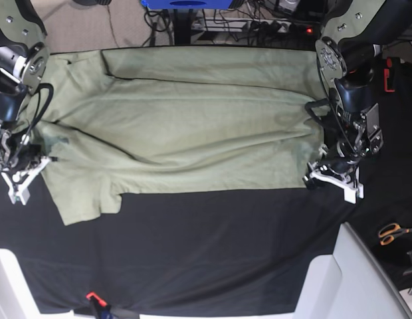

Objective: Fold the T-shirt properly
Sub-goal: 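Lift that edge and fold it over onto the folded side with both grippers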

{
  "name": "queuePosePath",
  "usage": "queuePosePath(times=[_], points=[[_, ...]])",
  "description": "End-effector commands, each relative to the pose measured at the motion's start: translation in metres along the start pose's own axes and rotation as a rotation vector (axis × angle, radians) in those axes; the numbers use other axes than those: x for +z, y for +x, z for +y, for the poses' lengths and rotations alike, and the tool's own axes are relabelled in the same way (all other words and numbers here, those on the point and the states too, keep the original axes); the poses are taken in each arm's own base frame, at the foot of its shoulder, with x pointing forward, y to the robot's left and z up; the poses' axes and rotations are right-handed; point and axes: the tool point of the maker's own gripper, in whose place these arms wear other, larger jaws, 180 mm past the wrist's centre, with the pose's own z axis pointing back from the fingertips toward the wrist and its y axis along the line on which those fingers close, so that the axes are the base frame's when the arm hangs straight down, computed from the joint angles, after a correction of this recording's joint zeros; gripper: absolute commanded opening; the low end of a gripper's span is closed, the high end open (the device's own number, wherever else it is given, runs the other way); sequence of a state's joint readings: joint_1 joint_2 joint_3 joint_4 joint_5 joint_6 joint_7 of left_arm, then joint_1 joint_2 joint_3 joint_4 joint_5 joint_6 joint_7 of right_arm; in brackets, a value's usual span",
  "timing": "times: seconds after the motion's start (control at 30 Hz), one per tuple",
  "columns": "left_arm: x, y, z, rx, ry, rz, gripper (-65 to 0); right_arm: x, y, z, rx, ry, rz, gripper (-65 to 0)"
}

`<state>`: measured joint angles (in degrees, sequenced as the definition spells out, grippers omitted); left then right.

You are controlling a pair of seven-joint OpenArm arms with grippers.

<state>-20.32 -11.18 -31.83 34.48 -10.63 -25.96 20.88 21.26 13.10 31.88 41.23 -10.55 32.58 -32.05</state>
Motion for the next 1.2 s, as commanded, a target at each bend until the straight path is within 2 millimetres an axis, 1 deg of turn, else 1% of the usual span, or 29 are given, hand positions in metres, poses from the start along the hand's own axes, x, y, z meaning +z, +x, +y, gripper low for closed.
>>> queuePosePath(times=[0.0,0.1,0.13,0.23,0.27,0.33,0.43,0.47,0.5,0.57,0.63,0.73,0.77,0.9,1.0,1.07,1.1,1.17], points=[[-0.002,-0.017,0.001,-0.010,0.008,0.074,-48.5,0.008,0.021,-0.009,0.008,-0.016,-0.047,-64.8],[-0.004,-0.023,0.003,0.010,0.010,0.067,-54.5,0.008,0.021,-0.009,0.008,-0.016,-0.047,-64.8],[-0.005,-0.022,0.002,0.017,0.008,0.057,-56.3,0.008,0.021,-0.009,0.008,-0.016,-0.047,-64.8],[-0.008,-0.028,0.001,0.036,0.005,0.064,-61.4,0.007,0.020,-0.009,0.008,-0.016,-0.045,-64.8],[-0.008,-0.028,0.001,0.037,0.004,0.064,-64.8,0.007,0.020,-0.009,0.008,-0.016,-0.045,-64.8],[-0.008,-0.026,0.001,0.036,0.003,0.061,-65.0,0.007,0.020,-0.009,0.008,-0.016,-0.045,-64.8],[-0.011,-0.016,-0.004,0.032,-0.005,0.049,-65.0,0.007,0.020,-0.008,0.005,-0.013,-0.047,-64.8],[-0.010,-0.015,-0.002,0.030,-0.001,0.047,-65.0,0.007,0.020,-0.007,0.007,-0.012,-0.047,-64.8],[-0.008,-0.009,0.002,0.024,0.006,0.039,-65.0,0.006,0.020,-0.006,0.009,-0.011,-0.048,-64.8],[-0.007,0.008,0.002,0.005,0.007,0.002,-65.0,0.007,0.023,-0.005,0.010,-0.011,-0.055,-64.8],[-0.004,0.022,0.002,-0.015,0.009,-0.029,-65.0,0.008,0.029,-0.005,0.013,-0.011,-0.078,-64.8],[0.001,0.034,0.001,-0.045,0.012,-0.025,-65.0,0.009,0.040,-0.006,0.015,-0.013,-0.130,-64.8],[0.003,0.039,0.000,-0.060,0.014,-0.024,-65.0,0.011,0.047,-0.006,0.019,-0.013,-0.150,-64.8],[0.012,0.061,-0.003,-0.105,0.020,-0.051,-65.0,0.014,0.059,-0.005,0.019,-0.012,-0.182,-64.8],[0.015,0.068,-0.006,-0.122,0.020,-0.052,-65.0,0.015,0.066,-0.005,0.020,-0.012,-0.199,-64.8],[0.017,0.074,-0.008,-0.131,0.020,-0.066,-65.0,0.018,0.077,-0.006,0.020,-0.013,-0.239,-64.8],[0.018,0.077,-0.009,-0.135,0.019,-0.073,-65.0,0.019,0.080,-0.006,0.022,-0.014,-0.249,-64.8],[0.018,0.079,-0.009,-0.137,0.019,-0.077,-65.0,0.020,0.084,-0.006,0.023,-0.012,-0.264,-64.8]])
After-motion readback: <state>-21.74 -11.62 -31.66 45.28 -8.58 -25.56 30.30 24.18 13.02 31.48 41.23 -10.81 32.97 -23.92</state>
